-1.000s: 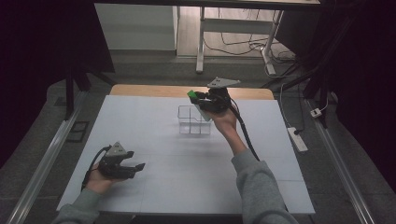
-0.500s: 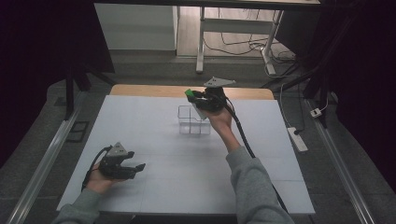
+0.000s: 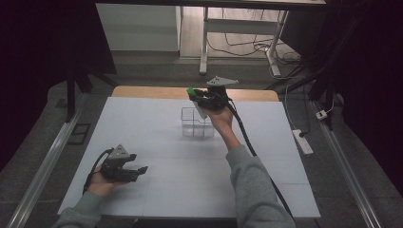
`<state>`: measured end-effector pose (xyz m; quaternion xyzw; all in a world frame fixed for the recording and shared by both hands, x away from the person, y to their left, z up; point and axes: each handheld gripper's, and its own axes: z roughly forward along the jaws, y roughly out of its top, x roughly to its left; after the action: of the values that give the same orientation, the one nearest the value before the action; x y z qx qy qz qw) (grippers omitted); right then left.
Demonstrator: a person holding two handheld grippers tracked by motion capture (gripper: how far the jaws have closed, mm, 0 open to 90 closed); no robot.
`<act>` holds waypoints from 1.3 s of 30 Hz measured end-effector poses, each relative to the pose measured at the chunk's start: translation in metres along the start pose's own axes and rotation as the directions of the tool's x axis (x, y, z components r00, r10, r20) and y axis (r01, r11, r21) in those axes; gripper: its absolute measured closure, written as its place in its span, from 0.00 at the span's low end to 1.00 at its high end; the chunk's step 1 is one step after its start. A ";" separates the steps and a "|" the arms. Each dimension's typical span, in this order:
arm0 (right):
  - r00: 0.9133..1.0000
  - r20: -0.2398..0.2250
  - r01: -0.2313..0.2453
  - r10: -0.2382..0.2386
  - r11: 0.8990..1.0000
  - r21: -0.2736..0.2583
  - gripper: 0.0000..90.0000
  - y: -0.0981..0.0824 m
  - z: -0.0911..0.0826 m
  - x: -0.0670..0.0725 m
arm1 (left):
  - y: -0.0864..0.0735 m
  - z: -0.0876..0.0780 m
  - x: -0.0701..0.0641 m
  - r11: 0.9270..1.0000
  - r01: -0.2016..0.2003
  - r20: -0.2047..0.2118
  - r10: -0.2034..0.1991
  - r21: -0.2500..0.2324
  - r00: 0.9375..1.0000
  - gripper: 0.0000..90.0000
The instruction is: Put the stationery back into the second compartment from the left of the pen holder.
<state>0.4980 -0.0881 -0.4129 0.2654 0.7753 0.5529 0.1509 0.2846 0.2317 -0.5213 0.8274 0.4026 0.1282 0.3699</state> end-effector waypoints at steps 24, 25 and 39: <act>0.999 0.029 -0.016 0.015 0.999 0.040 0.57 -0.005 0.010 0.000 | -0.001 0.000 0.001 1.000 0.001 -0.002 -0.001 0.003 1.000 0.33; 1.000 0.024 -0.017 0.016 0.999 0.044 0.56 -0.006 0.010 0.000 | -0.001 0.000 0.001 1.000 0.000 -0.003 0.000 0.003 1.000 0.33; 0.999 -0.032 0.008 -0.006 0.996 0.088 0.52 -0.007 -0.003 0.008 | 0.000 -0.001 0.001 1.000 -0.001 -0.003 0.001 -0.005 1.000 0.32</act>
<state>0.4878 -0.0878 -0.4182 0.2601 0.8021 0.5220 0.1285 0.2843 0.2328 -0.5207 0.8266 0.4023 0.1305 0.3711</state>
